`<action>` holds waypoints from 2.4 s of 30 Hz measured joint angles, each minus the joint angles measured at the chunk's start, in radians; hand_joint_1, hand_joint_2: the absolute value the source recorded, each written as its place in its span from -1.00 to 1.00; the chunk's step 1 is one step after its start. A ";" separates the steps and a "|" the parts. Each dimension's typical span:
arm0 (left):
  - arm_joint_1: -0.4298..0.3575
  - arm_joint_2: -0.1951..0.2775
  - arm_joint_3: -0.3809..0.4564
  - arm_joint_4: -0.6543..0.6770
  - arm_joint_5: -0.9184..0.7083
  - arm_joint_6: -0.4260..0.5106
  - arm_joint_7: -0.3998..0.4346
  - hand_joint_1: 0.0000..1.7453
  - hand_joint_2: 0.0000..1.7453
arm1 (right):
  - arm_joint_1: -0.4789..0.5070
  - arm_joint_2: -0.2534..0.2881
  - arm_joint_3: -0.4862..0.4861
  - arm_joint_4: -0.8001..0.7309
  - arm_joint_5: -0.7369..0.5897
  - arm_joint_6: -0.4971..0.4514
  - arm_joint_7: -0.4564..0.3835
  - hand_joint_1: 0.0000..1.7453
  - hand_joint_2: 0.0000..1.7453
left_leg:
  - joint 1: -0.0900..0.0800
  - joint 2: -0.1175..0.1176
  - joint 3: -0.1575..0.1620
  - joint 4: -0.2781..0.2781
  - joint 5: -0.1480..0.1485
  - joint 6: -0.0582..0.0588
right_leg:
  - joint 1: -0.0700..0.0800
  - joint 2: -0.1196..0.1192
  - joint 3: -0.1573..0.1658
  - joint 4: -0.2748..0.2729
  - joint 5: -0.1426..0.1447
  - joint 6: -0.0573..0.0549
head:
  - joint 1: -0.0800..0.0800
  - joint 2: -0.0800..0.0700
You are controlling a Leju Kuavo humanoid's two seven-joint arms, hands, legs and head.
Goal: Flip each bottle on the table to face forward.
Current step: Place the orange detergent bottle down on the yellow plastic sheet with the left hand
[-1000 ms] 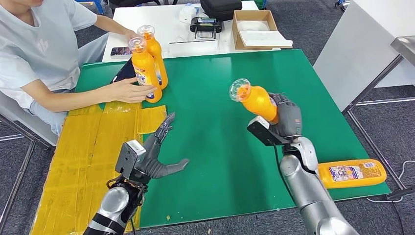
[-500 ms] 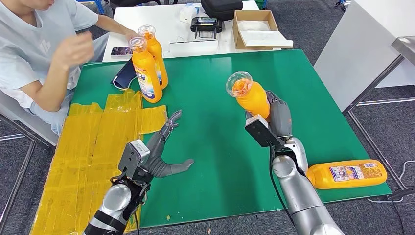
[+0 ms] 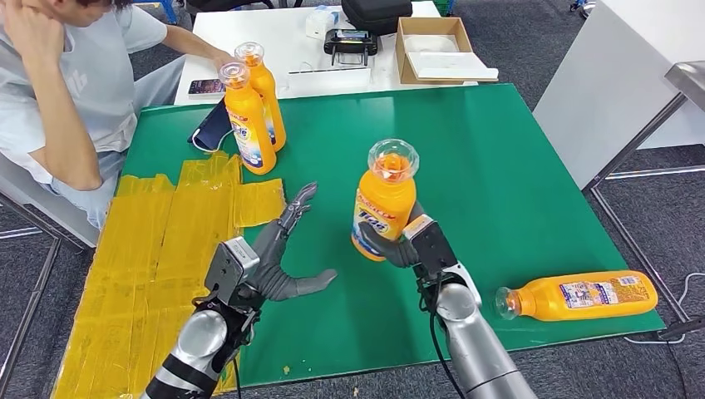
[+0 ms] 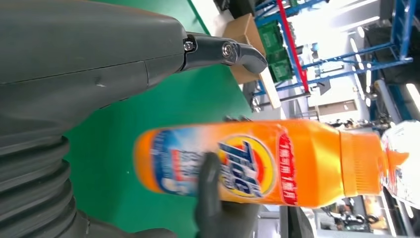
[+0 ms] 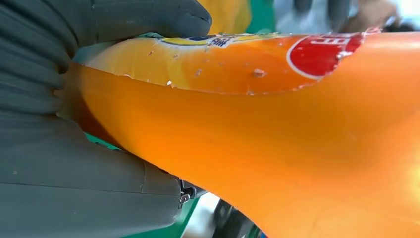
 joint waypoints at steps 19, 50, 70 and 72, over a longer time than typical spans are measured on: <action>-0.021 0.001 -0.027 -0.007 0.014 0.033 -0.004 -1.00 1.00 | 0.003 0.040 0.099 0.002 -0.092 0.048 0.003 1.00 1.00 | 0.000 0.000 0.000 0.000 0.000 0.000 | 0.000 0.000 0.000 0.000 0.000 0.000 | 0.000 0.000; -0.076 0.001 -0.049 0.005 0.011 0.055 0.000 -1.00 1.00 | -0.023 0.073 0.258 0.175 0.062 -0.074 0.000 1.00 1.00 | 0.000 0.000 -0.001 0.000 0.000 0.000 | 0.000 0.000 -0.001 0.000 0.000 0.000 | 0.000 0.000; -0.095 0.001 -0.055 0.043 0.068 0.005 0.025 -1.00 1.00 | -0.031 0.087 0.259 0.249 0.098 -0.110 -0.011 1.00 1.00 | 0.000 0.000 -0.001 0.000 0.000 0.000 | 0.000 0.000 -0.001 0.000 0.000 0.000 | 0.000 0.000; -0.097 0.001 -0.056 0.049 0.071 0.001 0.026 -1.00 1.00 | -0.031 0.087 0.259 0.251 0.099 -0.114 -0.012 1.00 1.00 | 0.000 0.000 -0.001 0.000 0.000 0.000 | 0.000 0.000 -0.001 0.000 0.000 0.000 | 0.000 0.000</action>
